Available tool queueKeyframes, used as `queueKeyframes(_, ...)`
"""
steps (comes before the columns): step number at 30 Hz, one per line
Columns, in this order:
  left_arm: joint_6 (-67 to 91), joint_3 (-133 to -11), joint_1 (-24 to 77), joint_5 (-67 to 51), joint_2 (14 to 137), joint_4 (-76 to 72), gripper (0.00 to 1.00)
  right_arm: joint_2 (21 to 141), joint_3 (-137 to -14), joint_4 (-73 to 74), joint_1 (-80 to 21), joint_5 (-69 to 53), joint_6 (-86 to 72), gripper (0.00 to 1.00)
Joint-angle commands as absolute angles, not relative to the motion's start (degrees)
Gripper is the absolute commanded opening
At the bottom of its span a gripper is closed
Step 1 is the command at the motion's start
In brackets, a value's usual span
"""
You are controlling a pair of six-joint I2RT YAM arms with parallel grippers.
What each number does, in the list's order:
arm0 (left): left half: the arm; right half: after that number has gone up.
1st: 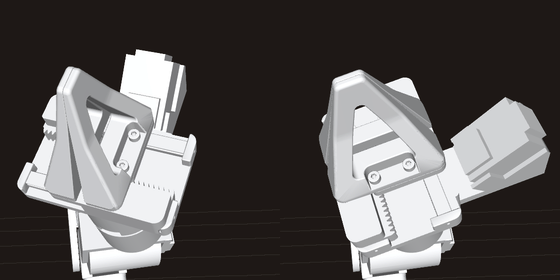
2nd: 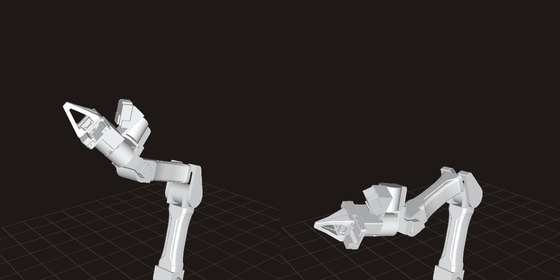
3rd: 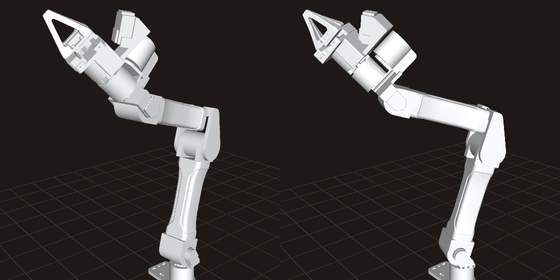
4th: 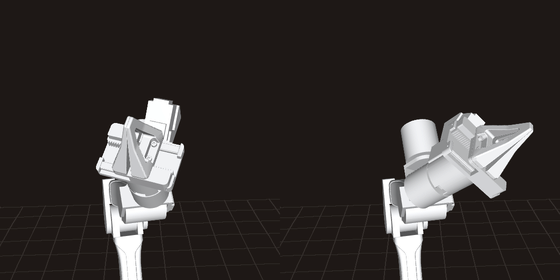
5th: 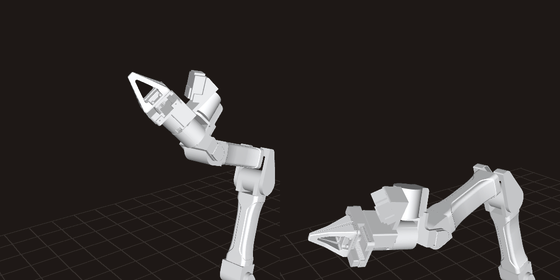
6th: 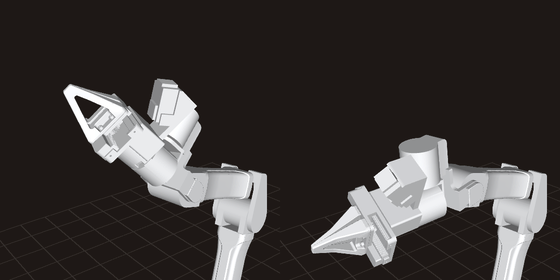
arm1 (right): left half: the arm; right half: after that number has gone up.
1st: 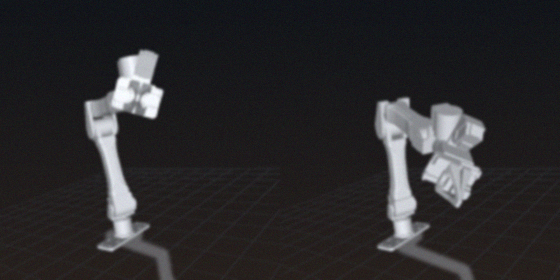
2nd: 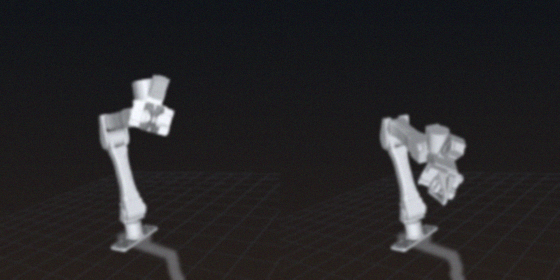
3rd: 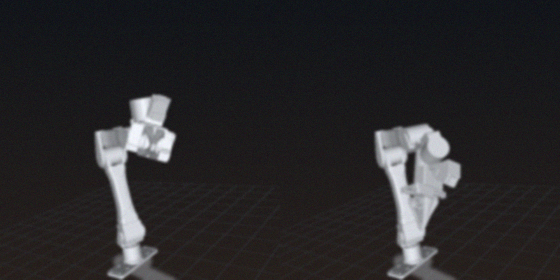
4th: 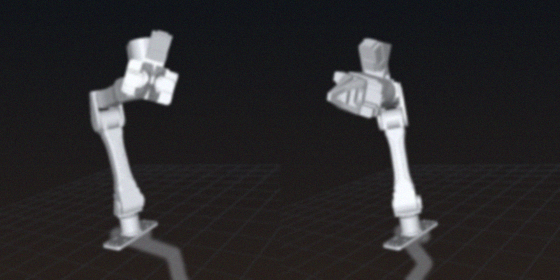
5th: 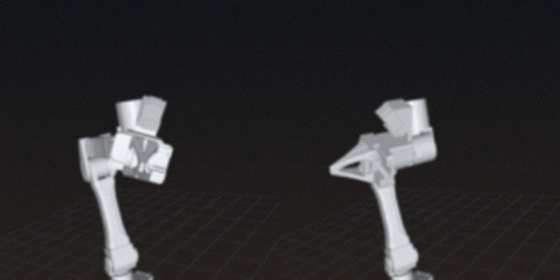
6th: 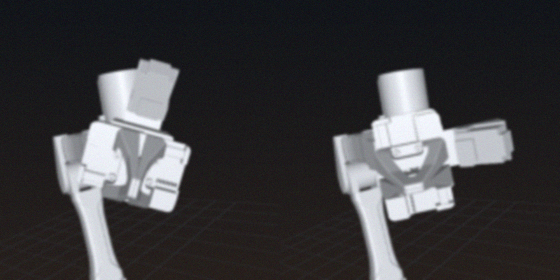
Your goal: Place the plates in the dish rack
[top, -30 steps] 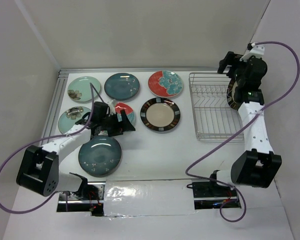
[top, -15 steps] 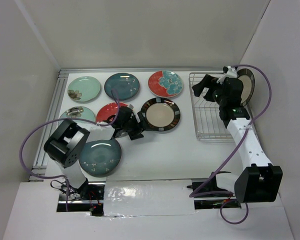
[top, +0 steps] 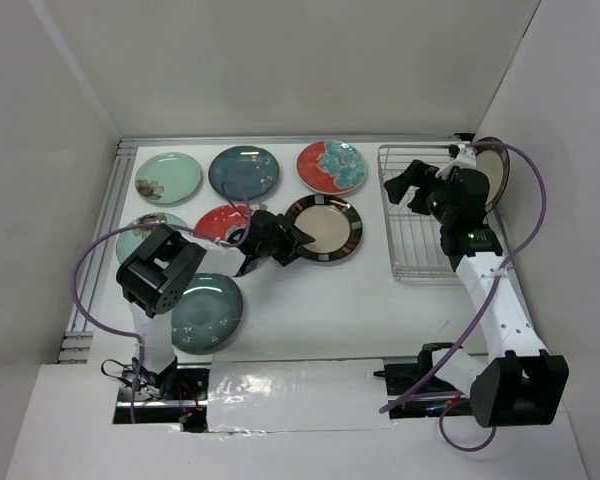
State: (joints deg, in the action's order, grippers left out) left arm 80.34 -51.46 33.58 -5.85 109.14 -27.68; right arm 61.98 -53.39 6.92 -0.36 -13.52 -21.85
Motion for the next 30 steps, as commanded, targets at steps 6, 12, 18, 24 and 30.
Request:
queueKeyframes(6, 84.4, -52.8, 34.0, 0.1, 114.1, -27.0, 0.37, 60.0, -51.9, 7.9, -0.9, -14.7, -21.0, 0.99)
queueKeyframes(12, 84.4, -47.1, 34.0, 0.6, 109.0, -29.0, 0.02, 60.6, -51.9, 7.9, -0.9, -15.8, -20.5, 0.99)
queueKeyframes(18, 79.1, -39.5, 32.1, -2.5, 96.8, -31.0, 0.00, 62.2, -52.4, 9.0, -0.9, -18.7, -20.0, 0.99)
queueKeyframes(24, 73.5, -34.4, 25.1, -10.8, 84.6, -32.8, 0.00, 67.6, -53.5, 9.5, -3.3, -25.7, -19.4, 0.99)
queueKeyframes(30, 71.2, -33.2, 19.3, -22.5, 77.4, -37.5, 0.00, 73.0, -55.2, 8.9, -6.5, -29.3, -18.9, 0.99)
